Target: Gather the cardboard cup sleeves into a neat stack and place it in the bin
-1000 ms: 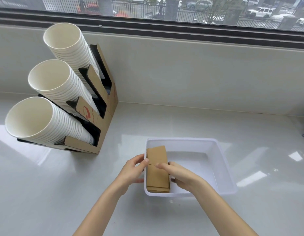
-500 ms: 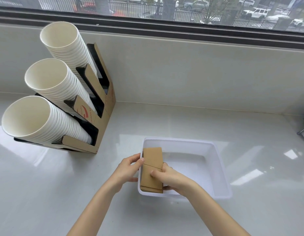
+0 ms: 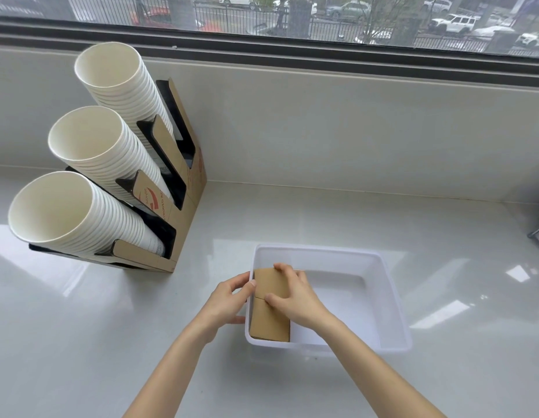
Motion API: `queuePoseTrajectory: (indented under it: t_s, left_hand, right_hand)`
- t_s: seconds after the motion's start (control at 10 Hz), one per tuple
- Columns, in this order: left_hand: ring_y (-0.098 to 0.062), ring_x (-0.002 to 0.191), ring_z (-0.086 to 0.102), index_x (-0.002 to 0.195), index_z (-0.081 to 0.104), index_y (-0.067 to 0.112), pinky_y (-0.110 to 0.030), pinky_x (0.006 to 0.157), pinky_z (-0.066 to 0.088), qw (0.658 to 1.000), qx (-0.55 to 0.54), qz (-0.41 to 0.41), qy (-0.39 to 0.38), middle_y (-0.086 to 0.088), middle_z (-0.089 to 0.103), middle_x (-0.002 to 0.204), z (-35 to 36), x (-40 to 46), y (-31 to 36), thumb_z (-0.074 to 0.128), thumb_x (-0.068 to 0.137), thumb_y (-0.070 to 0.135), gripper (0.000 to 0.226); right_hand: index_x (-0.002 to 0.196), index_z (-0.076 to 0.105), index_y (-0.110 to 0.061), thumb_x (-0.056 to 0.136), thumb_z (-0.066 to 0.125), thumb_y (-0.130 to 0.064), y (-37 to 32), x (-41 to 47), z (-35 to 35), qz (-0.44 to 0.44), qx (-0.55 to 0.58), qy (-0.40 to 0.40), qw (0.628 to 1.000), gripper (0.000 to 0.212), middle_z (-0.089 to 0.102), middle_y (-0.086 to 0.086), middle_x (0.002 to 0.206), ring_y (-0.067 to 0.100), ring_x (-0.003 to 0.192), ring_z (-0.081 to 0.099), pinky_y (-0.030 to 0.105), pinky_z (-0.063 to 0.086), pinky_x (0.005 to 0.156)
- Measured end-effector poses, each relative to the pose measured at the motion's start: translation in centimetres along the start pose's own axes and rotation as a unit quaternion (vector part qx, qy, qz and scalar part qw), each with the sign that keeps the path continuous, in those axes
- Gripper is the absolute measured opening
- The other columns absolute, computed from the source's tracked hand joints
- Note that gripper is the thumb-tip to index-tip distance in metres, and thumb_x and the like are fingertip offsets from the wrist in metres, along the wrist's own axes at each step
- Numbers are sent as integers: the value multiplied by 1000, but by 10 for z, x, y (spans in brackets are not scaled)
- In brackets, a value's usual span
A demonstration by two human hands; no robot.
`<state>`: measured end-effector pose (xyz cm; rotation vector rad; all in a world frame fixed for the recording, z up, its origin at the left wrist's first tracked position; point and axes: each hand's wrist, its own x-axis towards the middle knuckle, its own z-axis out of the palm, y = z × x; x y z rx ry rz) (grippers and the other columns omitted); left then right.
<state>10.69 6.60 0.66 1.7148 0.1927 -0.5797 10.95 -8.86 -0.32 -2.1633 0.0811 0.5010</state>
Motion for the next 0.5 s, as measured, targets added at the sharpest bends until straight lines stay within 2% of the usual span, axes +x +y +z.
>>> queuePoseTrajectory:
  t_s: [0.2, 0.3, 0.4, 0.5]
  left_hand:
    - [-17, 113, 54, 111, 52, 38, -20, 58, 55, 1000, 12, 3, 6, 3, 57, 124, 1, 1, 0, 41, 93, 31, 22]
    - [-20, 113, 54, 117, 53, 31, -26, 64, 55, 999, 32, -5, 0, -1, 58, 125, -1, 2, 4, 40, 94, 29, 27]
    - [-21, 113, 54, 120, 53, 26, -29, 68, 56, 997, 74, -8, 8, -3, 58, 126, 0, 3, 9, 38, 94, 26, 30]
    - [-24, 119, 47, 134, 38, 17, -34, 81, 52, 986, 159, -21, 41, -6, 47, 137, 3, 6, 16, 38, 93, 26, 42]
  right_hand:
    - [140, 20, -29, 84, 56, -31, 4, -4, 0, -14, -5, -5, 1000, 67, 29, 5, 136, 16, 107, 44, 22, 36, 87]
    - [145, 5, -29, 86, 52, -36, 6, -9, -3, -10, -12, -30, 999, 75, 27, 5, 143, 20, 125, 41, 22, 35, 94]
    - [146, -1, -27, 88, 50, -37, 6, -15, -9, -3, -11, -36, 999, 78, 28, 5, 147, 22, 129, 39, 27, 35, 102]
    - [146, -1, -25, 89, 49, -37, 9, -26, -22, 1, -55, -38, 998, 76, 23, 3, 152, 22, 136, 31, 31, 28, 108]
